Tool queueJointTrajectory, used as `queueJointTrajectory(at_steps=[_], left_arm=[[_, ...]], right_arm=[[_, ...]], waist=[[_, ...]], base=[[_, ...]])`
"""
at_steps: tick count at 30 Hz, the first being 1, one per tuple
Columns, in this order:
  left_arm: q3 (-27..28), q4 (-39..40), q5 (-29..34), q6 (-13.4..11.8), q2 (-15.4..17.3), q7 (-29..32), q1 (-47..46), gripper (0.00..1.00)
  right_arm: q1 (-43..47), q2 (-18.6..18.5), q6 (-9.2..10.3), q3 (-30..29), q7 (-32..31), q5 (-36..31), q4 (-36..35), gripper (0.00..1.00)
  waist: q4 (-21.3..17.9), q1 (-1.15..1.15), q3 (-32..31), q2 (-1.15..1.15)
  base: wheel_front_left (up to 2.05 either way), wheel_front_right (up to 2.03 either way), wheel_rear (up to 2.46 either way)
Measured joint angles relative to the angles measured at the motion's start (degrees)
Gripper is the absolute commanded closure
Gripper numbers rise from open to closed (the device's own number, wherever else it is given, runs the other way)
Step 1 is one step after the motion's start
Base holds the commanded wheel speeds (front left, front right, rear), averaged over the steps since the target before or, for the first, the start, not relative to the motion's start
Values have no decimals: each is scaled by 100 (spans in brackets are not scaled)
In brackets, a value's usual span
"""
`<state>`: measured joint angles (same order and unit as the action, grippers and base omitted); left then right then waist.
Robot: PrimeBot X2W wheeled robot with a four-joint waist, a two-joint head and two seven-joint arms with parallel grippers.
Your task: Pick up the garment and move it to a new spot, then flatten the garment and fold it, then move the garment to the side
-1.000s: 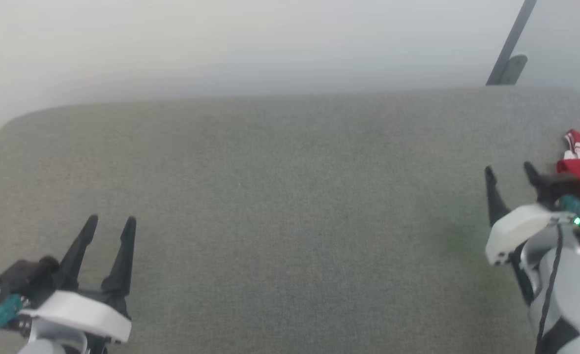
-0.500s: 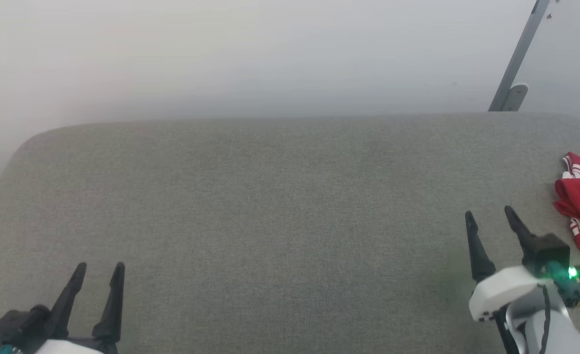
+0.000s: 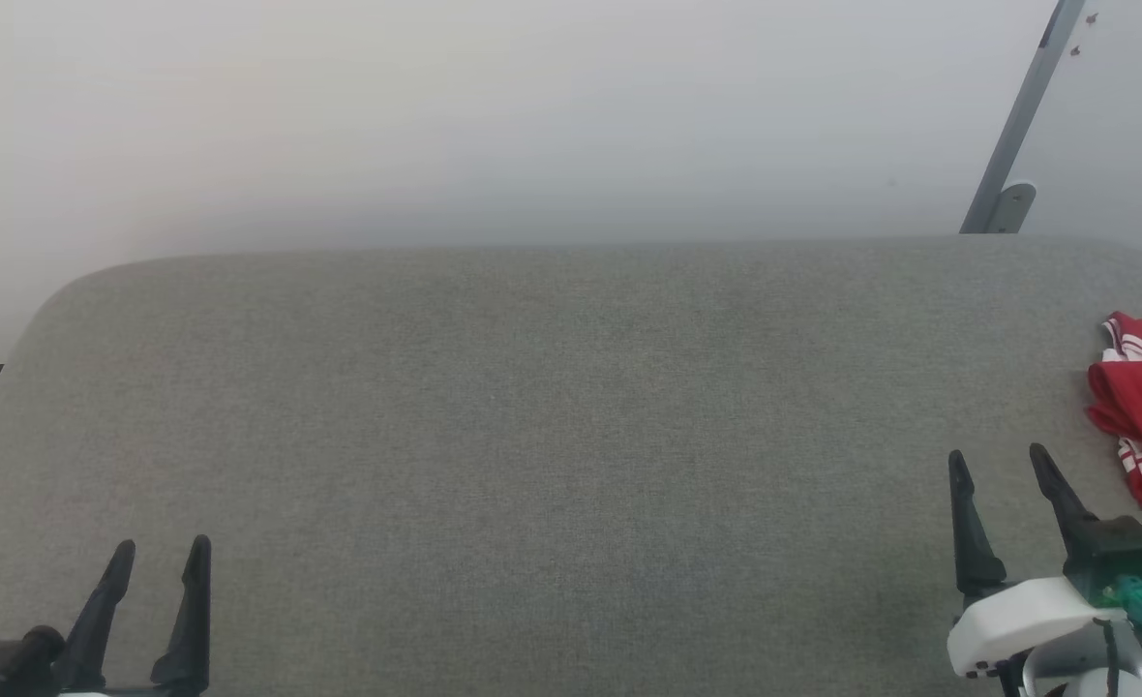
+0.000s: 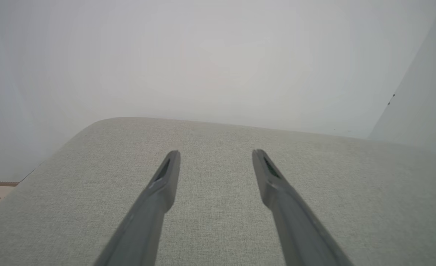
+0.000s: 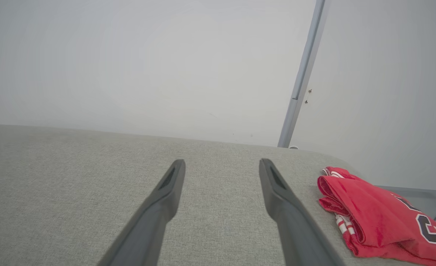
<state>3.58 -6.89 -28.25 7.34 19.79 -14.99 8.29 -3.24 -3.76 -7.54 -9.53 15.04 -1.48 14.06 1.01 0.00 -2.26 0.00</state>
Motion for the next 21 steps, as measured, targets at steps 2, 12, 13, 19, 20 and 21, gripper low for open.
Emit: queueJointTrajectory(at_steps=[2,12,13,19,20,21], left_arm=[[34,24,-8,0,0,0,13,0],[77,110,-8,0,7,0,69,0],[77,114,-8,0,9,0,70,0],[66,145,-7,0,20,0,71,0],[65,148,-7,0,23,0,71,0],[64,154,-7,0,25,0,72,0]], right_arm=[[48,7,0,-9,1,4,-67,0],[162,34,0,-54,0,31,-203,0],[162,35,0,-58,0,31,-213,0],[183,43,0,-41,0,42,-246,0],[183,44,0,-38,1,44,-250,0],[185,44,0,-25,1,47,-255,0]], waist=[[-11,0,-3,0],[-25,0,-20,0],[-22,0,-20,0],[0,0,-15,0],[4,0,-15,0],[9,0,-16,0]], base=[[0,0,0],[0,0,0],[0,0,0],[0,0,0],[0,0,0],[0,0,0]])
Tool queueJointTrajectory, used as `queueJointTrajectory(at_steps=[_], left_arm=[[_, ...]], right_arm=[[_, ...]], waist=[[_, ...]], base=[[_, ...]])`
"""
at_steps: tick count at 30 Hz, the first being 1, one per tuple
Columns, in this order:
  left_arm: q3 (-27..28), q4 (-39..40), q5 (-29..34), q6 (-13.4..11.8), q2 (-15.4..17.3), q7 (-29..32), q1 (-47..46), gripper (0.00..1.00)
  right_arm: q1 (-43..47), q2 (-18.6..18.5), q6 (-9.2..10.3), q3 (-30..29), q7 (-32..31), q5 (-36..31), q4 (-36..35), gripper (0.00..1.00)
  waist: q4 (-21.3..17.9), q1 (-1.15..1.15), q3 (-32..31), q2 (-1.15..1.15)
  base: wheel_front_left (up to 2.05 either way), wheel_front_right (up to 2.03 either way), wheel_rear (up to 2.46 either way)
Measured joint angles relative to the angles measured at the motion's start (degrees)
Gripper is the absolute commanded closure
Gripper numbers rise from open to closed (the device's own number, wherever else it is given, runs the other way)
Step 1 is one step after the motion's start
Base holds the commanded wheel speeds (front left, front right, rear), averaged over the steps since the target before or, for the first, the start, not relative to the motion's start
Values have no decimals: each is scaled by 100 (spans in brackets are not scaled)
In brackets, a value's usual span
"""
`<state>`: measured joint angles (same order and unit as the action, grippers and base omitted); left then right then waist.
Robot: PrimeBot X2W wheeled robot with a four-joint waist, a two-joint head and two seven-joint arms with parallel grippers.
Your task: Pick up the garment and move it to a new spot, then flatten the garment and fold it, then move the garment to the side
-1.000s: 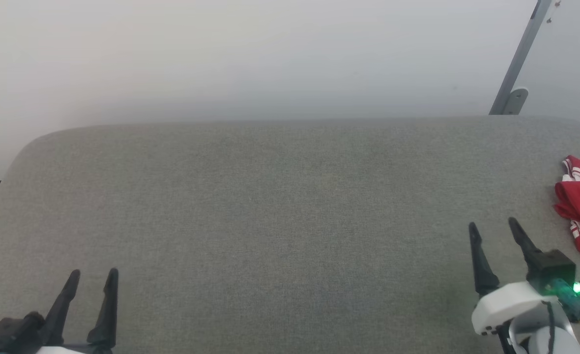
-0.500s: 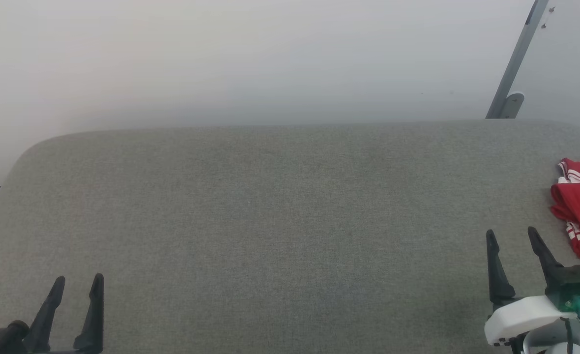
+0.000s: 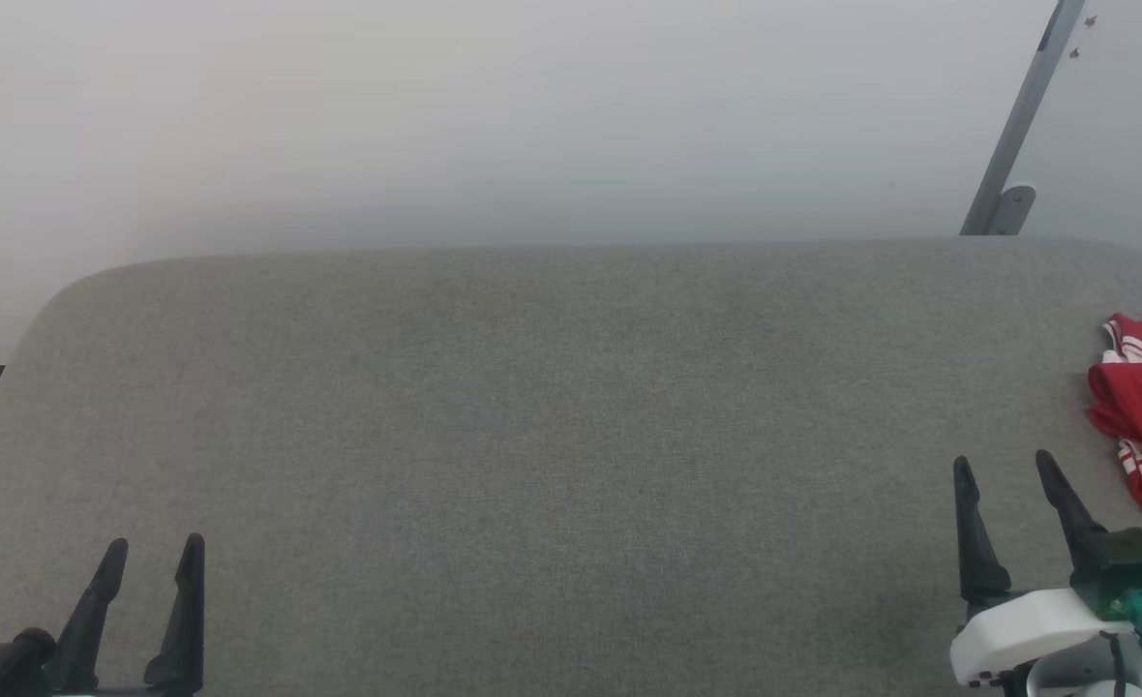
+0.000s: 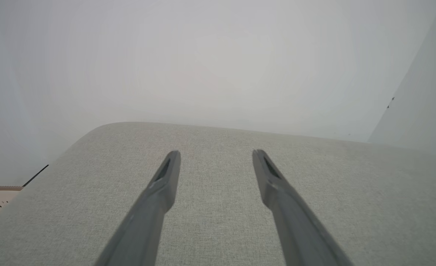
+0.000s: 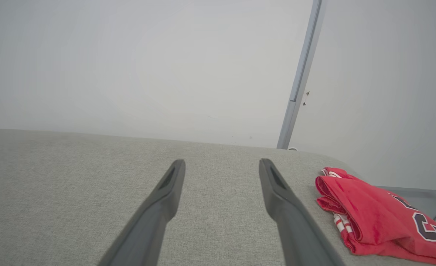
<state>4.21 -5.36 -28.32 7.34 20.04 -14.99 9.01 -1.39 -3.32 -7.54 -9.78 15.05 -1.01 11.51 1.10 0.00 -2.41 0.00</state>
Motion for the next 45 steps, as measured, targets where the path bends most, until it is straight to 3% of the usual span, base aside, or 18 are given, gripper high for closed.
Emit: queueJointTrajectory(at_steps=[10,11,18,45], left_arm=[[-19,14,-1,0,10,0,15,0],[-18,19,-1,0,10,0,15,100],[-122,-264,-74,-1,-307,53,50,100],[-22,-471,-2173,-1,-765,740,-370,100]], right_arm=[[23,8,0,55,-1,12,-2,0],[23,8,0,57,-1,12,-2,100],[208,41,-1,29,-86,133,339,100],[58,43,0,134,-751,3167,315,100]], waist=[[29,0,-1,0],[34,0,-1,0],[36,0,2,0],[4,0,59,0]], base=[[0,0,0],[0,0,0],[0,0,0],[0,0,0]])
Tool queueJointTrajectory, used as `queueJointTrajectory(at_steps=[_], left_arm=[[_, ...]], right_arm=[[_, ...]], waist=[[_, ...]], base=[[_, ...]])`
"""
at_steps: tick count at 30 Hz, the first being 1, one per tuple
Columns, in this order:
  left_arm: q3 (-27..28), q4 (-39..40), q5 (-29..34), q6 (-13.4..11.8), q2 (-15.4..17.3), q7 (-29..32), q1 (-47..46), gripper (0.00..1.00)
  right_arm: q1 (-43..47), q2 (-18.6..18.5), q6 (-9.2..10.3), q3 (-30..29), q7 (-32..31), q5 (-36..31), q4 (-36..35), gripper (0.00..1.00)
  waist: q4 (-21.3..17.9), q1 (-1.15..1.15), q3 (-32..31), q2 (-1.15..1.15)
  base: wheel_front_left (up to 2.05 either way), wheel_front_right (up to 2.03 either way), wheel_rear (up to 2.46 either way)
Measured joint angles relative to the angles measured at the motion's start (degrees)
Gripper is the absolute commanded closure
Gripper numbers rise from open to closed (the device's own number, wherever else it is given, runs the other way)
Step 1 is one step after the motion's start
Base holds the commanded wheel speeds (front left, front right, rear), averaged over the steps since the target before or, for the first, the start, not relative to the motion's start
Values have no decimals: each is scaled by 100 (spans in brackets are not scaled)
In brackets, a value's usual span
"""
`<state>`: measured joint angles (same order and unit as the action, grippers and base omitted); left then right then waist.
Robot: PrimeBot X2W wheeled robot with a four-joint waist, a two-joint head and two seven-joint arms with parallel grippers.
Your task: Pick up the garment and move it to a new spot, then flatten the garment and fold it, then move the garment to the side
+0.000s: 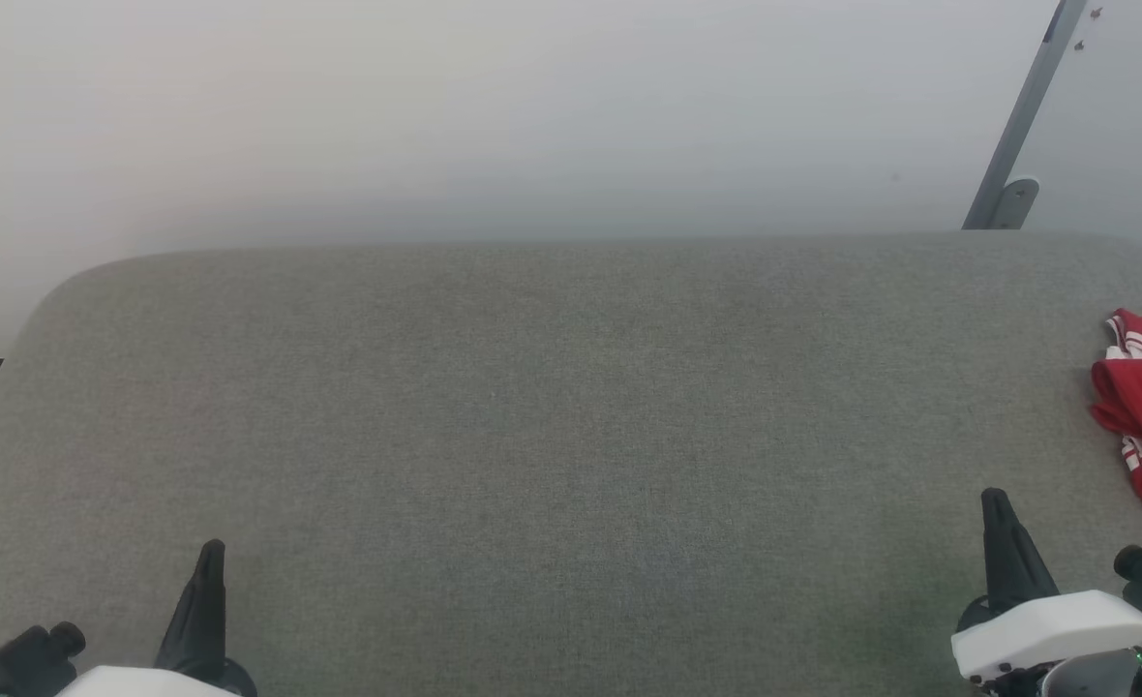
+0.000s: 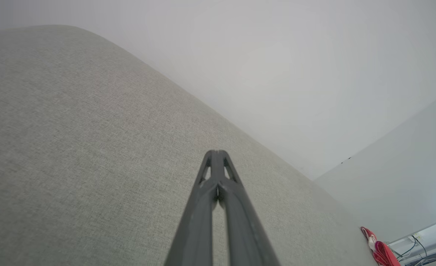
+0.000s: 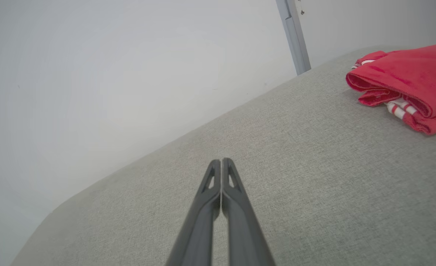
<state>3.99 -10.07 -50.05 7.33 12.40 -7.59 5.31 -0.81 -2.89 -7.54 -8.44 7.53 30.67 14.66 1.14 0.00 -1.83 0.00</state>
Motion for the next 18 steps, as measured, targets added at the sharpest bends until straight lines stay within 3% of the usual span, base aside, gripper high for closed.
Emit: queueJointTrajectory(at_steps=[18], left_arm=[[68,-108,-1125,0,-244,377,-305,100]], right_arm=[[-133,0,0,56,-371,1661,-13,100]], waist=[[-22,0,39,0]], base=[[0,0,0]])
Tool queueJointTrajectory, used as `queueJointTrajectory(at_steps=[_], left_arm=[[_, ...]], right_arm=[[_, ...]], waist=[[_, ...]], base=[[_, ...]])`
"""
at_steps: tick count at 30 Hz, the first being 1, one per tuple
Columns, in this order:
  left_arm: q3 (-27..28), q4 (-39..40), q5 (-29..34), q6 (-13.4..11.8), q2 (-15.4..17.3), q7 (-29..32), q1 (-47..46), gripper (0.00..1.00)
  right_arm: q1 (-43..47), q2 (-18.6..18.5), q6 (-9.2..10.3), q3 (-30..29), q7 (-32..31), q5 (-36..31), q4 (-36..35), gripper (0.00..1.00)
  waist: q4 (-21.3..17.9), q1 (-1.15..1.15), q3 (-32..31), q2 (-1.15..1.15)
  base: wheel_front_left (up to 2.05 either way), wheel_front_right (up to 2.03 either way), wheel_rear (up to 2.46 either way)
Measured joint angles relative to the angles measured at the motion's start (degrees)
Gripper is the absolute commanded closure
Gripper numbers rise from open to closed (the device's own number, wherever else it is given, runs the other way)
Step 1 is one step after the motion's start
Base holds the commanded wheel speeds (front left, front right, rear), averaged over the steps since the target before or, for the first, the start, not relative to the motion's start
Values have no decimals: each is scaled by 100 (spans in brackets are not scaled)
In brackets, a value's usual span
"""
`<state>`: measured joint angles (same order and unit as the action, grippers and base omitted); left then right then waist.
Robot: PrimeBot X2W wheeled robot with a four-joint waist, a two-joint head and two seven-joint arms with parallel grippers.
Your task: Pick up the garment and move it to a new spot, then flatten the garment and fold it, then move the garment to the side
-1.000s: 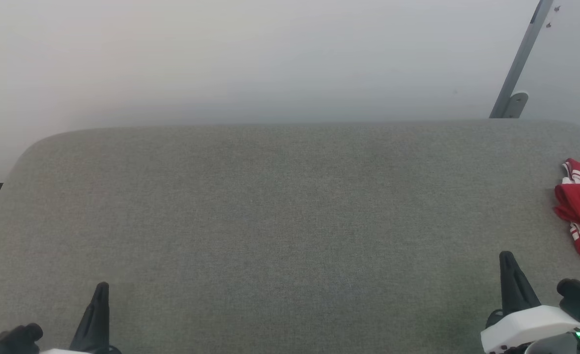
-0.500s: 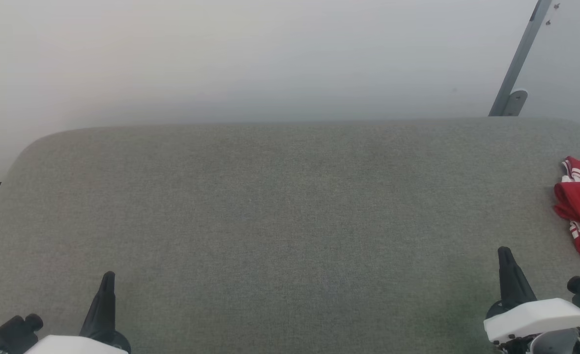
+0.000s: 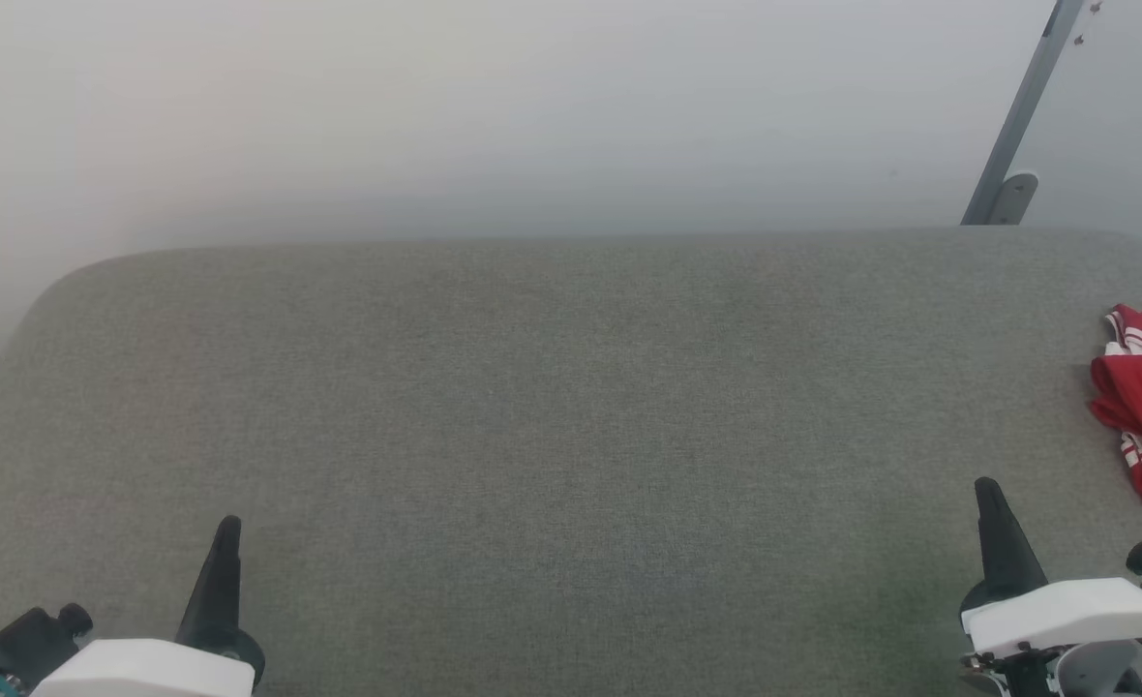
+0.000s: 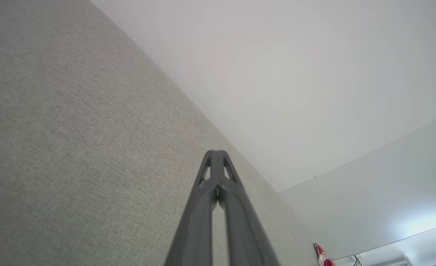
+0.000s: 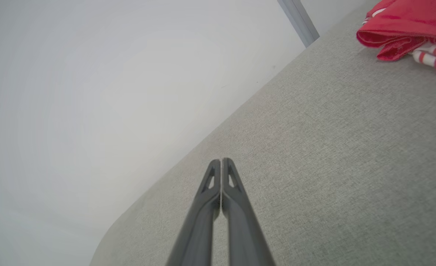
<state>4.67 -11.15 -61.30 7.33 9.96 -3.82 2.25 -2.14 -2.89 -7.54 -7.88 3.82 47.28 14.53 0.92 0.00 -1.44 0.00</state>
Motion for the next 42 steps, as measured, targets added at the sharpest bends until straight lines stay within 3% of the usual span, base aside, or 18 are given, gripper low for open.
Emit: queueJointTrajectory(at_steps=[42], left_arm=[[108,-176,-1837,0,-430,616,-479,100]], right_arm=[[-233,-1,5,73,-623,2695,-26,100]], waist=[[-48,0,84,0]], base=[[0,0,0]])
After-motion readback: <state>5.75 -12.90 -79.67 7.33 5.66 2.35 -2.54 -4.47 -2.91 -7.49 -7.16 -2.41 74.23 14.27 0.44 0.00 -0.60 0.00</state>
